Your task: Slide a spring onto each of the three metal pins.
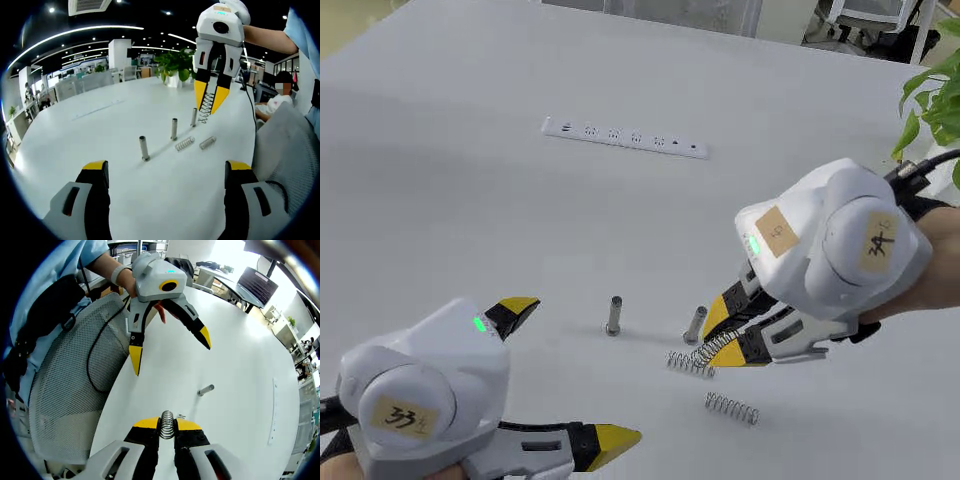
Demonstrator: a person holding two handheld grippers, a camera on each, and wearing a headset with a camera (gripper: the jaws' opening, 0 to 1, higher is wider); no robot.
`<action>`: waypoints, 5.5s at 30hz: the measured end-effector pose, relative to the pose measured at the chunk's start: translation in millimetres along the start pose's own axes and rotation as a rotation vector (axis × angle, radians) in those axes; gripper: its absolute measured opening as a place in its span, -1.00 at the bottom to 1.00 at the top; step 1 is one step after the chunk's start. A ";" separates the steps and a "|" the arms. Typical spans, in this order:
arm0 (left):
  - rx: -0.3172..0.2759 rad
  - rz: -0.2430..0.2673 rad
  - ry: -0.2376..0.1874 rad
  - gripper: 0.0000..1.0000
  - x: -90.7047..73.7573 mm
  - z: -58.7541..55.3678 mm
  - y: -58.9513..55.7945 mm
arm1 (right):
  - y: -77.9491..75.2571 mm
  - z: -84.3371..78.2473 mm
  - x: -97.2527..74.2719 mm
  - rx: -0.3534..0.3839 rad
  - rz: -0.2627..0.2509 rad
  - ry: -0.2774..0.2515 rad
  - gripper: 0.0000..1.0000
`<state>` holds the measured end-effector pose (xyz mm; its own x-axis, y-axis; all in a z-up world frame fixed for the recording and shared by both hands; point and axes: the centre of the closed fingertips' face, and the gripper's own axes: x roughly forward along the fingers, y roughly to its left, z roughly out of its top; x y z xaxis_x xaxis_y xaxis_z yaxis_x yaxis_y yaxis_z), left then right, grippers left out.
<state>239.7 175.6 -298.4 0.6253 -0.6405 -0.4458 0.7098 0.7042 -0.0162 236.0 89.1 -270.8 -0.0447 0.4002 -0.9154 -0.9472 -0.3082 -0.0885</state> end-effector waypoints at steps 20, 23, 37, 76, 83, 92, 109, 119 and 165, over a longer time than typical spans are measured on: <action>-0.028 -0.032 0.039 0.98 5.3 -12.0 3.1 | -52.4 16.2 4.3 -0.092 0.050 0.102 -0.85; -0.031 -0.033 0.038 0.98 5.5 -12.0 2.6 | -60.6 20.4 6.8 -0.109 0.053 0.111 -0.85; -0.034 -0.046 0.048 0.98 7.9 -15.3 -1.4 | -81.3 34.8 27.1 -0.165 0.082 0.156 -0.85; -0.075 -0.039 0.055 0.93 9.4 -25.3 -0.7 | -82.4 30.8 53.1 -0.209 0.157 0.231 -0.84; -0.085 -0.036 0.060 0.91 8.1 -28.0 0.3 | -81.1 29.0 57.6 -0.216 0.165 0.243 -0.84; -0.094 -0.034 0.063 0.88 7.8 -30.4 1.2 | -83.4 23.0 72.1 -0.223 0.179 0.264 -0.84; -0.108 -0.030 0.075 0.86 5.7 -35.9 2.8 | -78.6 17.0 97.6 -0.223 0.198 0.279 -0.84; -0.111 -0.030 0.080 0.85 4.8 -37.7 2.8 | -77.3 12.5 105.6 -0.220 0.201 0.284 -0.84; -0.121 -0.009 0.052 0.84 -1.7 -22.9 11.7 | -78.9 33.8 100.8 -0.008 0.051 0.006 0.99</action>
<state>239.6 191.9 -318.4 0.5994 -0.6321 -0.4911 0.6689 0.7325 -0.1264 295.5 183.0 -342.8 -0.0912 0.3785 -0.9211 -0.9411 -0.3352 -0.0446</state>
